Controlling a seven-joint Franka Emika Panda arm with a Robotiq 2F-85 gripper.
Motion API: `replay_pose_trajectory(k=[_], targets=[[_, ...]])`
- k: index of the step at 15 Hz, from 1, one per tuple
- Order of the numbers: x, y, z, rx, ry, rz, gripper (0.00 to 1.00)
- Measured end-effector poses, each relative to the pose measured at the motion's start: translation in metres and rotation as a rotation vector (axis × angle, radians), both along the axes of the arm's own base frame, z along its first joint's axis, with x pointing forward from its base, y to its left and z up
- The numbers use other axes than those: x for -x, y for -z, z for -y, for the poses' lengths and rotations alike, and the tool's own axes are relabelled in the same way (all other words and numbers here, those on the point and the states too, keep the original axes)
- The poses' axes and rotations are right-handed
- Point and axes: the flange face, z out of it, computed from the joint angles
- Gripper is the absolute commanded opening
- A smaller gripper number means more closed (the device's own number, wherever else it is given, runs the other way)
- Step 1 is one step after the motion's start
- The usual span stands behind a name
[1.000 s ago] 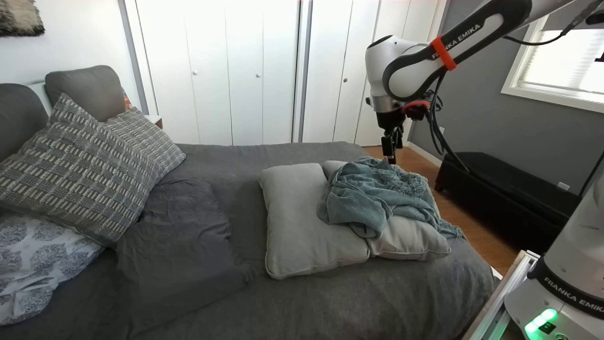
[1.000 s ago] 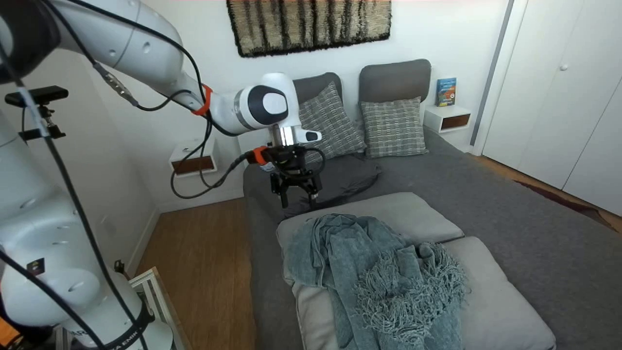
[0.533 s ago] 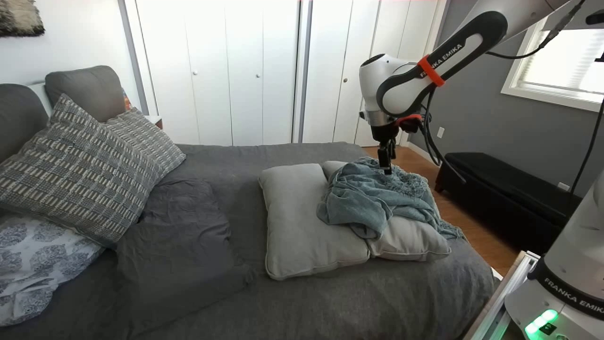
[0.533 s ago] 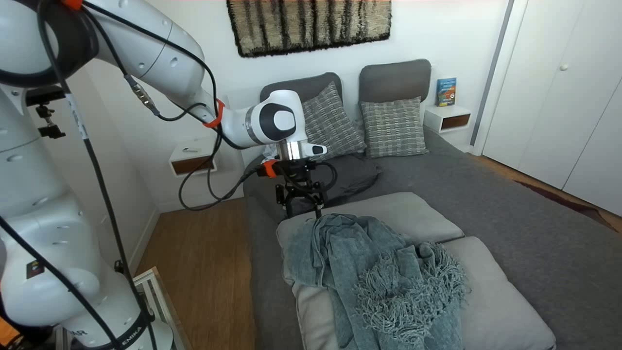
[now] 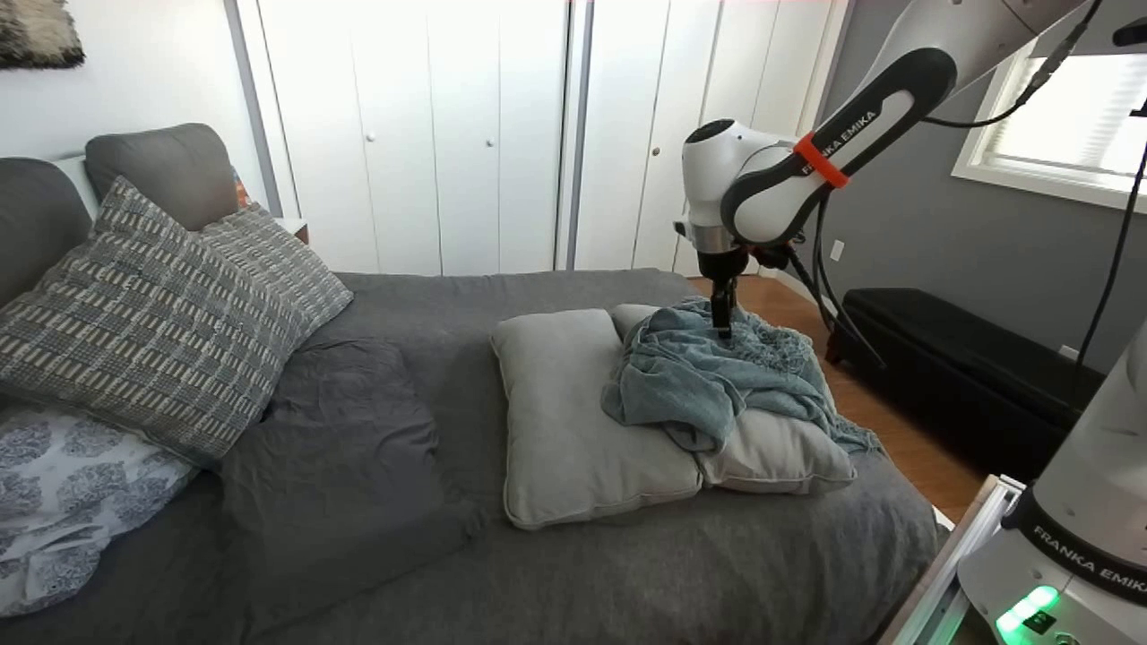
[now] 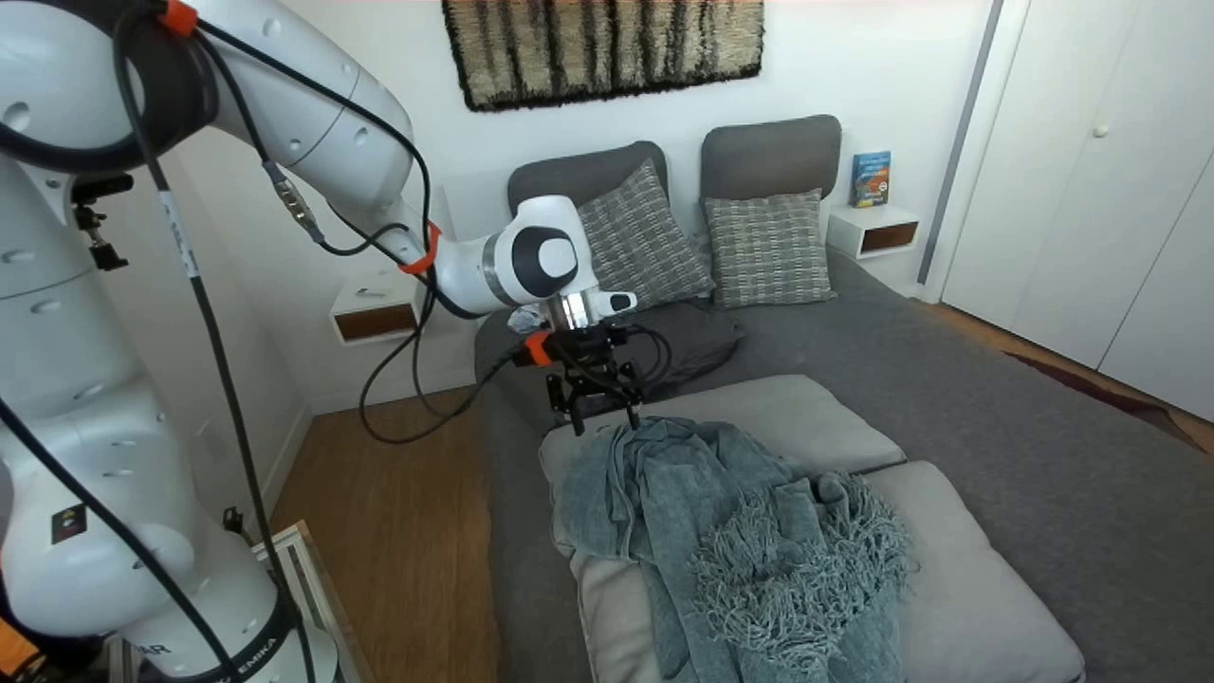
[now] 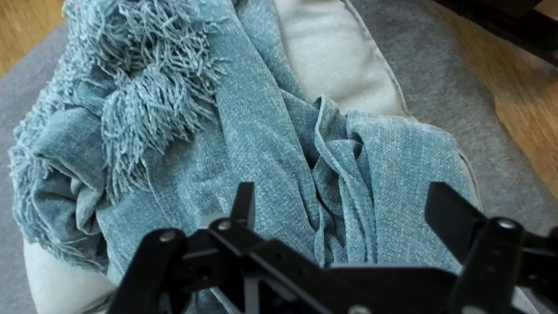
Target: Move the grey fleece to the left
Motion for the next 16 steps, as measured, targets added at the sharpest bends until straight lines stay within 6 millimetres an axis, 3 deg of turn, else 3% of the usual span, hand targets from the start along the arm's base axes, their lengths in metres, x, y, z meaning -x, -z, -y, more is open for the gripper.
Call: replay_pose_trajectory(k=[7, 10, 16], targets=[[0.020, 0.075, 0.025, -0.132, -0.073, 0.068, 1.00], [0.027, 0.089, 0.044, -0.161, -0.098, 0.082, 0.66], [0.027, 0.095, 0.052, -0.164, -0.188, 0.078, 0.25]])
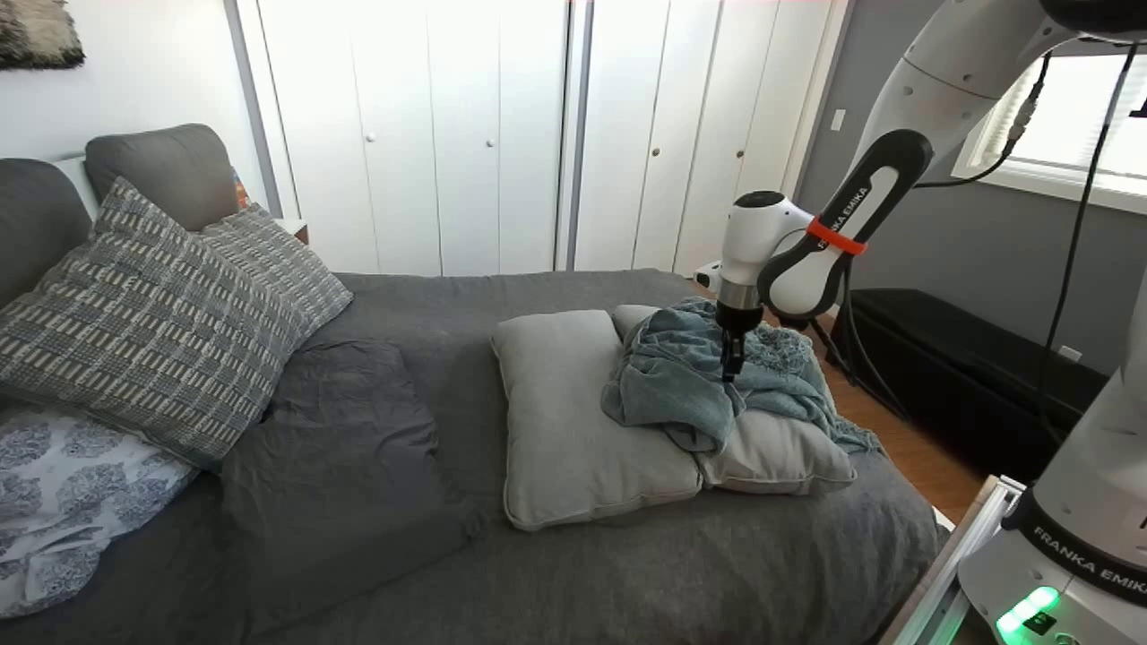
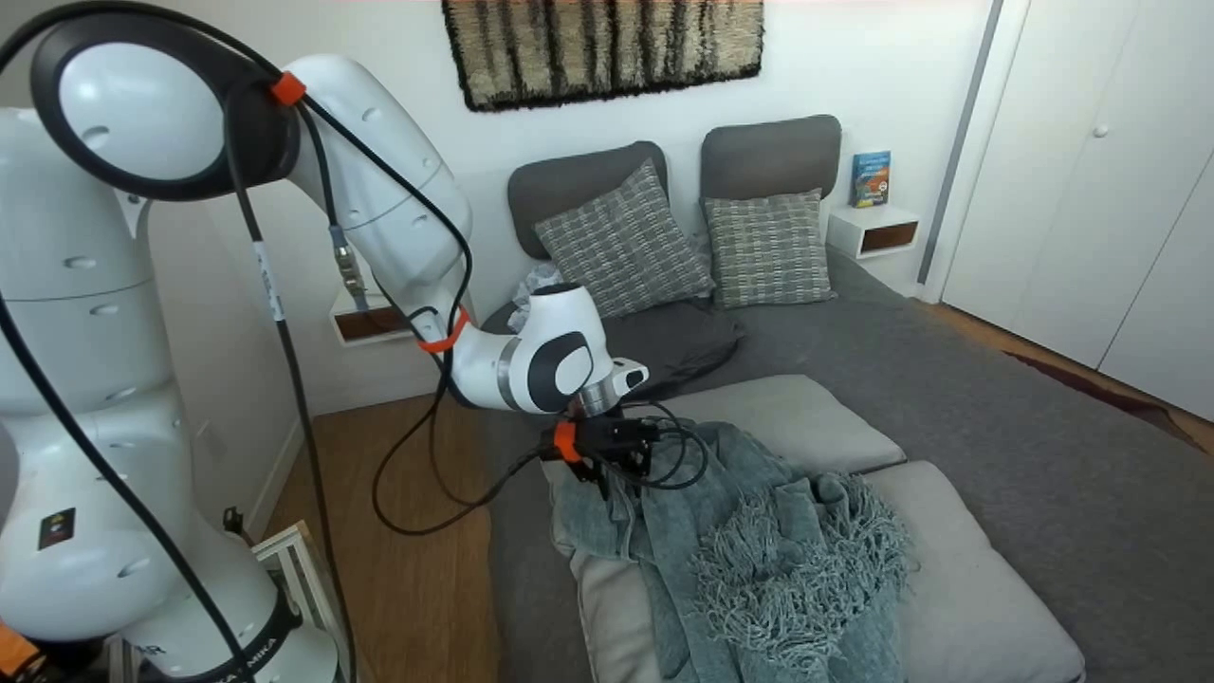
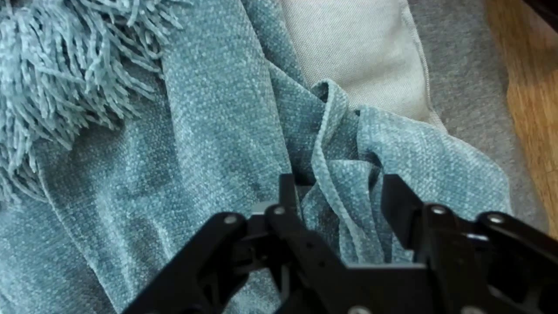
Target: Move the grey fleece to the left
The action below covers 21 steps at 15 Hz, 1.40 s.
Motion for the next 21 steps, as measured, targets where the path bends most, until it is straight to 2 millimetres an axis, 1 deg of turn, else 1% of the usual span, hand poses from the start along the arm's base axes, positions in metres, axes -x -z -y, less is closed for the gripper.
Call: replay_pose_trajectory(k=[1, 3, 4, 5, 7, 8, 9, 10, 11, 12, 13, 14, 15, 17, 18, 19, 20, 21], targets=[[-0.001, 0.000, -0.001, 0.003, -0.016, -0.001, 0.18], [-0.003, 0.002, -0.003, 0.007, -0.042, -0.004, 0.14], [-0.004, 0.002, -0.003, 0.011, -0.052, -0.003, 0.15], [-0.006, 0.002, -0.003, 0.016, -0.064, 0.001, 0.17], [-0.010, 0.004, -0.002, 0.021, -0.083, 0.010, 0.25], [-0.012, 0.006, -0.002, 0.022, -0.090, 0.013, 0.31], [-0.013, 0.007, -0.002, 0.022, -0.098, 0.014, 0.30], [-0.014, 0.009, -0.002, 0.022, -0.105, 0.014, 0.37], [-0.015, 0.012, -0.003, 0.022, -0.112, 0.011, 0.35], [-0.015, 0.014, -0.003, 0.021, -0.121, 0.008, 0.36], [-0.015, 0.016, -0.003, 0.020, -0.129, 0.006, 0.40], [-0.015, 0.018, -0.003, 0.018, -0.139, 0.004, 0.39], [-0.015, 0.019, -0.004, 0.016, -0.149, 0.003, 0.41], [-0.015, 0.022, -0.005, 0.014, -0.170, 0.000, 0.38], [-0.015, 0.023, -0.006, 0.014, -0.179, -0.002, 0.33], [-0.015, 0.023, -0.006, 0.014, -0.187, -0.004, 0.15], [-0.015, 0.023, -0.006, 0.015, -0.192, -0.005, 0.12], [-0.015, 0.023, -0.006, 0.015, -0.196, -0.006, 0.05]])
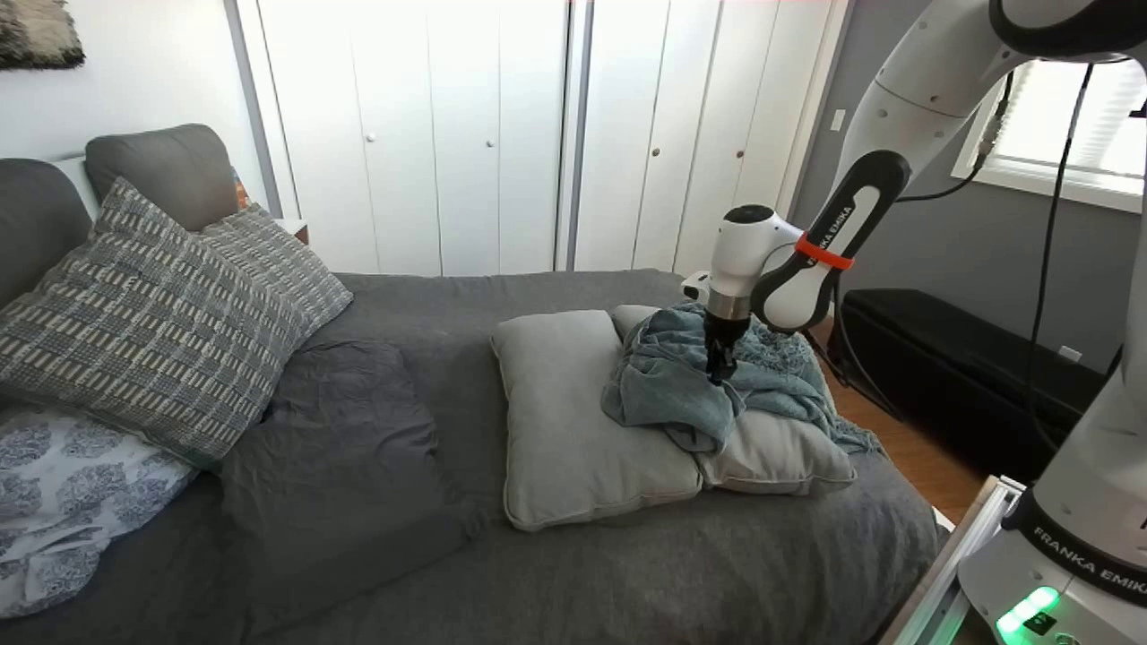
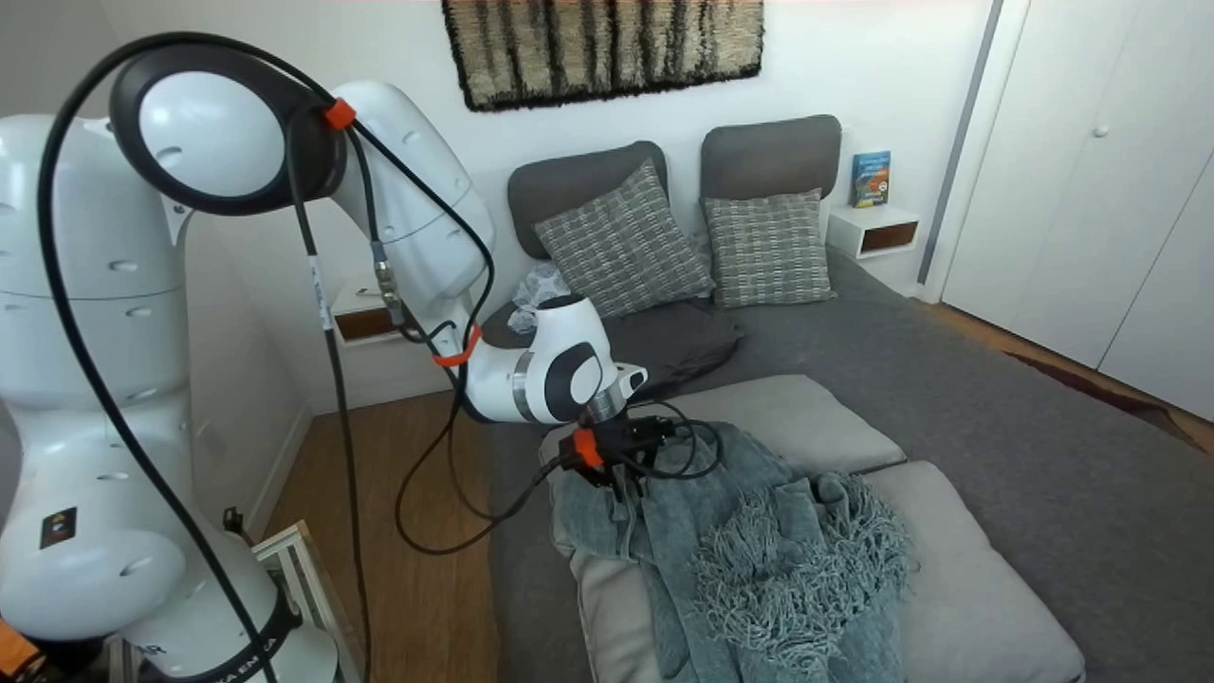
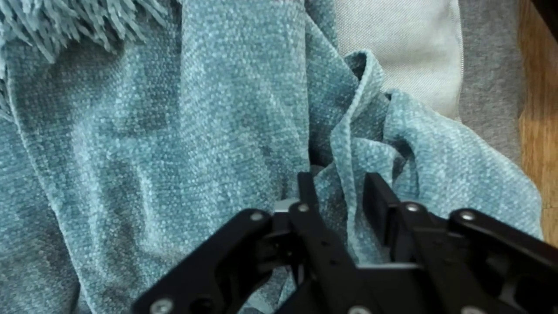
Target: Move the grey fleece to the left
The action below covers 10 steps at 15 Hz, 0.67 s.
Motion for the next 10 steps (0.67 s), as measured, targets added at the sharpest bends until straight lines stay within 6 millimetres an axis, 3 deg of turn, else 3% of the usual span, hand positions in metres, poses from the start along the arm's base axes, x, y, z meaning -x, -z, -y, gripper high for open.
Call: replay_pose_trajectory(k=[1, 10], targets=[[0.000, 0.000, 0.000, 0.000, -0.003, -0.001, 0.00], [0.009, 0.006, -0.011, -0.046, -0.050, -0.049, 0.00]])
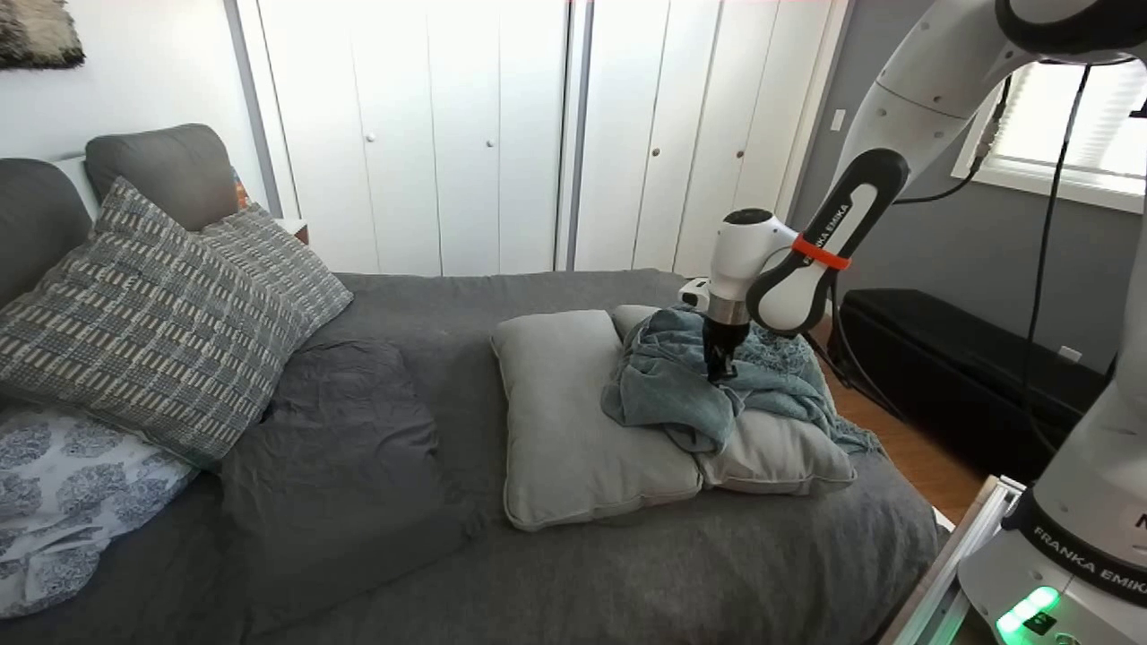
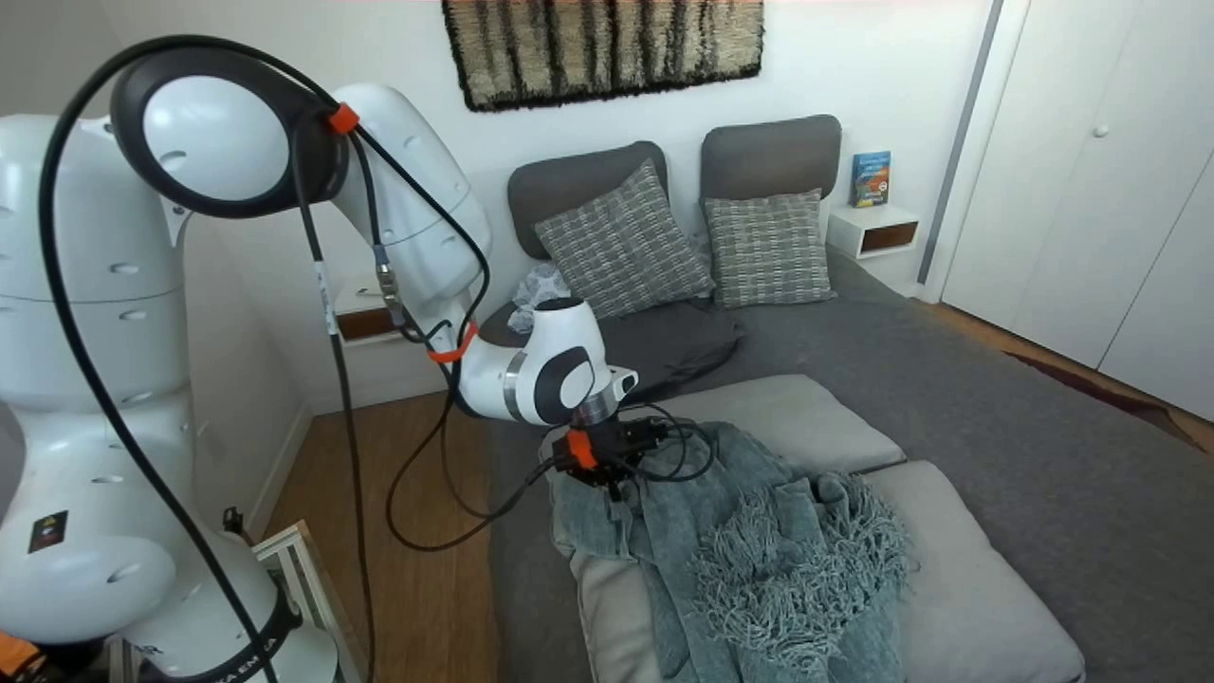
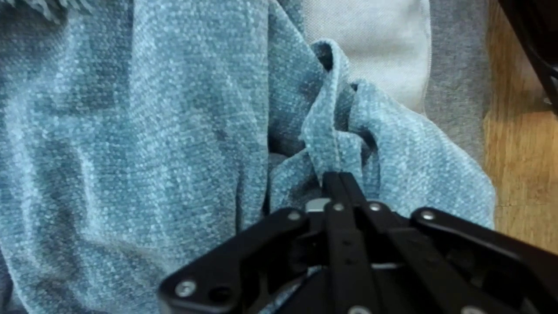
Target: Move the grey fleece to the left
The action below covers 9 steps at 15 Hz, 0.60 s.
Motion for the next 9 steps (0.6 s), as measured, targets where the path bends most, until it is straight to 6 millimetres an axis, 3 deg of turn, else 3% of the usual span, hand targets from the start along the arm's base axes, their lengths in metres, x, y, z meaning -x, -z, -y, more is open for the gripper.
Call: replay_pose_trajectory(k=[3, 9], targets=[[0.009, -0.005, -0.008, -0.038, -0.009, -0.010, 0.00], [0.039, -0.047, -0.053, -0.065, -0.112, 0.078, 0.00]])
